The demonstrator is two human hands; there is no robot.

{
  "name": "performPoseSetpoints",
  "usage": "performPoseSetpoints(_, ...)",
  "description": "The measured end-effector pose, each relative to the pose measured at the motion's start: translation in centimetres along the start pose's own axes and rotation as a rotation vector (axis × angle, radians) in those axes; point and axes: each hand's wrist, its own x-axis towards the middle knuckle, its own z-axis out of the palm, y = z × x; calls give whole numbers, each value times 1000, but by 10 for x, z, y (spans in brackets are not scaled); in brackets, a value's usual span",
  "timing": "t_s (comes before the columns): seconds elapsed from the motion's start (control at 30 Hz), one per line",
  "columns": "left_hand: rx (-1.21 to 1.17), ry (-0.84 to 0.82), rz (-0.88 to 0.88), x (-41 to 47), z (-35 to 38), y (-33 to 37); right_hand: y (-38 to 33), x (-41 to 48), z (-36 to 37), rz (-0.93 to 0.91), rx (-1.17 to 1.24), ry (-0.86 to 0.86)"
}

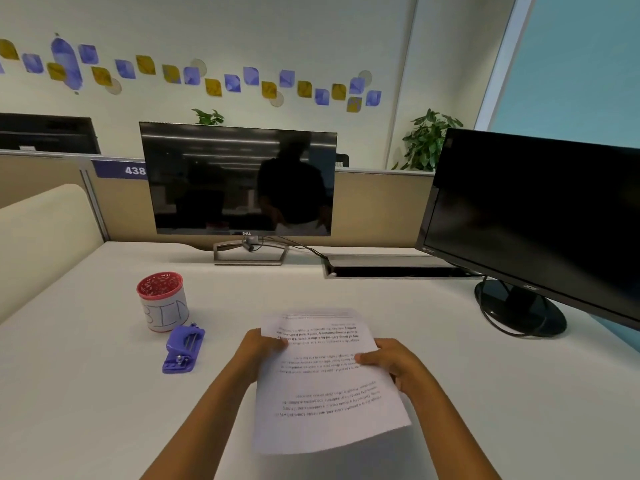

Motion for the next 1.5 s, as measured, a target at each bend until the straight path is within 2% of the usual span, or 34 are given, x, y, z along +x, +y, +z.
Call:
performPoseSetpoints(0.1, 48, 53, 3, 21, -3, -9, 3, 3, 7, -33, -49, 89)
performPoseSetpoints(0.2, 50, 80, -75, 14, 0, 4, 0, 3, 6, -42, -16, 93)
performPoseSetpoints(0.33, 39, 85, -307, 12, -2, 10, -2, 3, -3, 91, 9, 16)
performPoseSetpoints(0.4, 72, 64, -338, 15, -3, 6, 3, 6, -4, 140, -36, 21)
performPoseSetpoints(0.53, 144, 135, -209, 16, 6, -2, 12, 10, 2, 63, -104, 133)
performPoseSetpoints(0.7, 97, 197, 234, 5, 16, 15, 0, 6, 11, -263, -127, 366)
performPoseSetpoints(0.8, -16, 182, 508, -11, 22, 39, -20, -2, 13, -469, -14, 429)
performPoseSetpoints(0.9, -78, 172, 653, -22, 25, 56, -37, -5, 12, -585, 31, 437)
performPoseSetpoints(1.0, -38, 168, 701, -24, 23, 58, -41, -5, 8, -622, 23, 397)
performPoseSetpoints(1.17, 15, 183, 684, -19, 20, 48, -33, -3, 6, -599, -15, 359)
performPoseSetpoints(1.37, -34, 192, 726, -23, 18, 60, -46, -6, 2, -650, 20, 378)
performPoseSetpoints(1.5, -56, 176, 675, -22, 13, 62, -43, -3, -2, -588, 9, 337)
